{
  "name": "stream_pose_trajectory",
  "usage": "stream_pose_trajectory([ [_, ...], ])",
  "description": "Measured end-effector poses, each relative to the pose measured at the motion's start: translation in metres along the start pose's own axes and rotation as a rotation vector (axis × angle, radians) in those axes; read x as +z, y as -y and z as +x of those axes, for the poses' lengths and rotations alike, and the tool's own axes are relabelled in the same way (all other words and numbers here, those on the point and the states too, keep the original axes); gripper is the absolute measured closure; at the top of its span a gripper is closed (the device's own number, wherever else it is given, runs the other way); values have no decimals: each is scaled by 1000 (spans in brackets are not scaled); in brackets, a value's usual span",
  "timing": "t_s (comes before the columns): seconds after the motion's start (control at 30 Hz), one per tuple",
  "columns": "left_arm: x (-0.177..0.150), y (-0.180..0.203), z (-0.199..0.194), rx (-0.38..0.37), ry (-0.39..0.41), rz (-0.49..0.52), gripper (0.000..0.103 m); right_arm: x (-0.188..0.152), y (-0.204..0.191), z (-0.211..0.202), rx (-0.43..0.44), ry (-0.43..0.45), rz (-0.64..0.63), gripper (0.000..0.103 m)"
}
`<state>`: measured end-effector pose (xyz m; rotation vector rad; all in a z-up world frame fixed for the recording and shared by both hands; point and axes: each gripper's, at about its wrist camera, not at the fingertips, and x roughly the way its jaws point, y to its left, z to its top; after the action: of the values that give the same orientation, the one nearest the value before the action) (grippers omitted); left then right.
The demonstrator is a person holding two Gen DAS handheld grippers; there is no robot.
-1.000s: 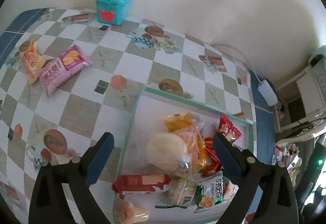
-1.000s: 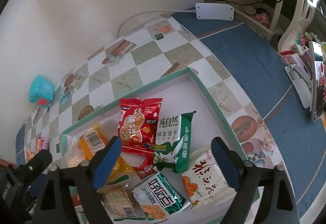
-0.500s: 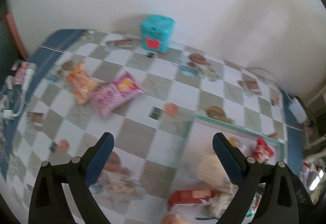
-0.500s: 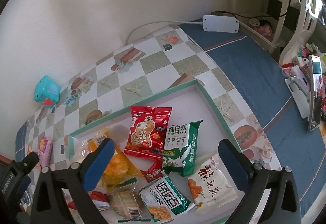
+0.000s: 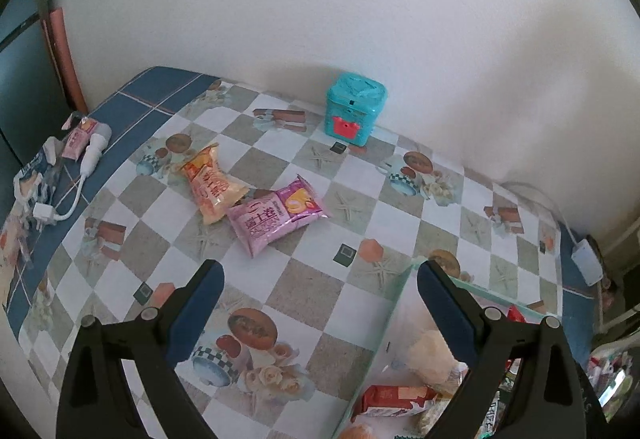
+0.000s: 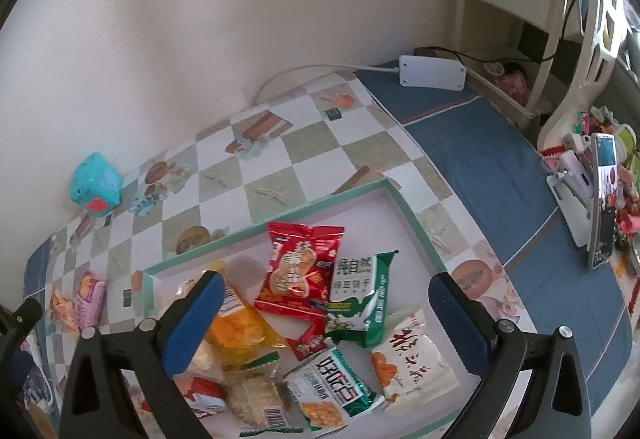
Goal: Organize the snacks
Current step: 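Move both grippers back toward the orange bread bag and pink Swiss roll bag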
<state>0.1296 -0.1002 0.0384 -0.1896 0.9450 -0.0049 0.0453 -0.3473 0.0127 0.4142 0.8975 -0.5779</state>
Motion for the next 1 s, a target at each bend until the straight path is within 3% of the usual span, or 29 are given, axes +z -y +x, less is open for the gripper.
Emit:
stream_pose_trajectory([
  [0.17, 4, -16, -11, -4, 21, -18, 6, -8, -34, -9, 19, 16, -94, 0],
  [0.43, 17, -68, -18, 126, 6, -44, 6, -37, -109, -23, 114, 15, -284, 0],
  [0.87, 20, -181, -12, 267, -35, -216, 6, -85, -185, -22, 205, -30, -441, 0],
  [1.0, 15, -209, -5, 243, -63, -303, 6, -97, -194, -14, 208, -52, -474, 0],
])
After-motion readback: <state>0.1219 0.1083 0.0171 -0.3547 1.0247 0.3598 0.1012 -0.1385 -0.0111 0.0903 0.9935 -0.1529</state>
